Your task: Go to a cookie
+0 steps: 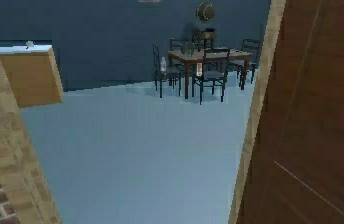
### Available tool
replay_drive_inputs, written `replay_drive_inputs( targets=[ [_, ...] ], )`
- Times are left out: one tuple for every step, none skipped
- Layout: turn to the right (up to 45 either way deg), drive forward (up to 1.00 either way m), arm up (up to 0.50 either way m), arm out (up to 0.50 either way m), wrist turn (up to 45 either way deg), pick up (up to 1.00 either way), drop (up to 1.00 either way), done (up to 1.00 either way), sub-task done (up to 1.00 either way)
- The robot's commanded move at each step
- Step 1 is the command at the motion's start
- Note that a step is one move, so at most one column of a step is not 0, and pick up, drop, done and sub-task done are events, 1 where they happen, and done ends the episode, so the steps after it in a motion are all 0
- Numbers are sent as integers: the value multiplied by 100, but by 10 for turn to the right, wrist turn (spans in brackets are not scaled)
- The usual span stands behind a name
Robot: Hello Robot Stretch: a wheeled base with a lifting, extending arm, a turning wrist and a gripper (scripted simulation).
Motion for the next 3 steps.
replay_drive_inputs(
  targets=[
    [-180, 0, 0, 0, 0, 0, 0, 0, 0],
    [0, 70, 0, 0, 0, 0, 0, 0, 0],
    [-90, 0, 0, 0, 0, 0, 0, 0, 0]
  ],
)
